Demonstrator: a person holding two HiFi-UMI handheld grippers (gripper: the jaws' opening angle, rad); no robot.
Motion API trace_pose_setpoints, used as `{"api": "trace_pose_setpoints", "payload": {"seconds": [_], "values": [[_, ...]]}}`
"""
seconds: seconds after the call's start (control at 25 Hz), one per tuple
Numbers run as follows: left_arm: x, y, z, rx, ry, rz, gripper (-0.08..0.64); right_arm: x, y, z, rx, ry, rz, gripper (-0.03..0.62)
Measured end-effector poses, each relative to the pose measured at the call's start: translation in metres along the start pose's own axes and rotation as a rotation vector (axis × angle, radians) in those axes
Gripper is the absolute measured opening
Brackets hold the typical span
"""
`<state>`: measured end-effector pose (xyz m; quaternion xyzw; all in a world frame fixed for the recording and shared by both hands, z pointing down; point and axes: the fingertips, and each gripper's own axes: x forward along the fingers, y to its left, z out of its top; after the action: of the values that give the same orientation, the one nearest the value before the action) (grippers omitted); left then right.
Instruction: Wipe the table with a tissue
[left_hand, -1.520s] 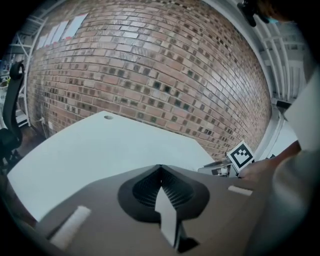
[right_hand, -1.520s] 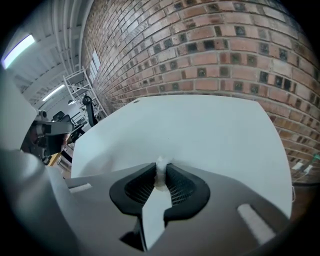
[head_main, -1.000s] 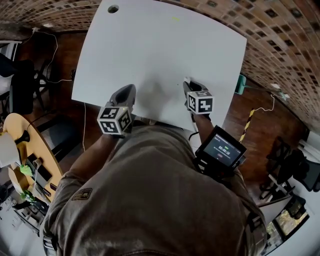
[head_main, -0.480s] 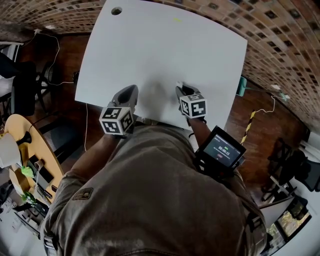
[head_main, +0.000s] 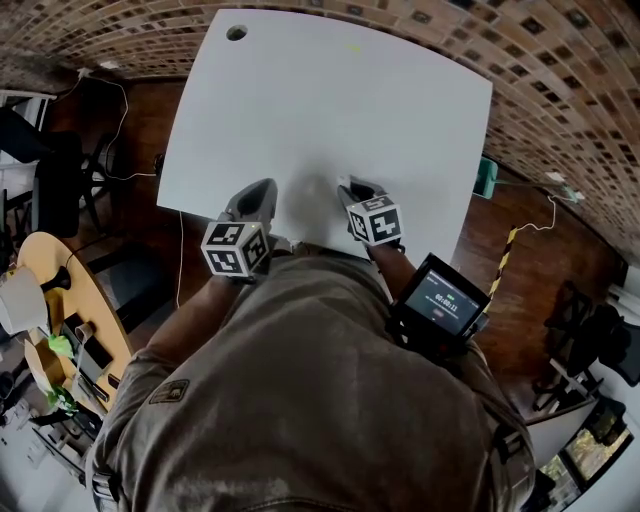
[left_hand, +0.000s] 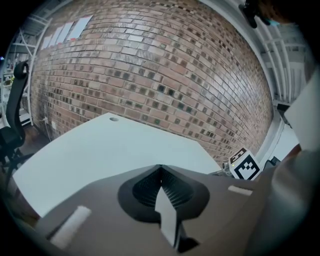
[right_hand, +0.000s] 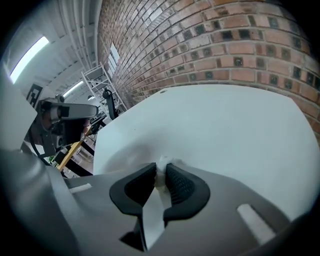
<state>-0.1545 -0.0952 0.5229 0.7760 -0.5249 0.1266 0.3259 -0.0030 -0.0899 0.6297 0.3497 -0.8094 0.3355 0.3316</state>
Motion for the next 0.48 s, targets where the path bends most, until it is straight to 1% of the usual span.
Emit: {"api": "trace_pose_setpoints", "payload": {"seconds": [0.2, 0.48], "values": [[-0.002, -0.009, 0.0, 0.01, -0.004, 0.006, 0.002, -0.008, -0.023, 0.001, 0.03, -0.026, -0.033, 0.074], [0.007, -0.031, -0.001, 0.027, 0.002, -0.007, 0.002, -0.041, -0.076, -0.012, 0.108, -0.061, -0.125, 0.074]]}}
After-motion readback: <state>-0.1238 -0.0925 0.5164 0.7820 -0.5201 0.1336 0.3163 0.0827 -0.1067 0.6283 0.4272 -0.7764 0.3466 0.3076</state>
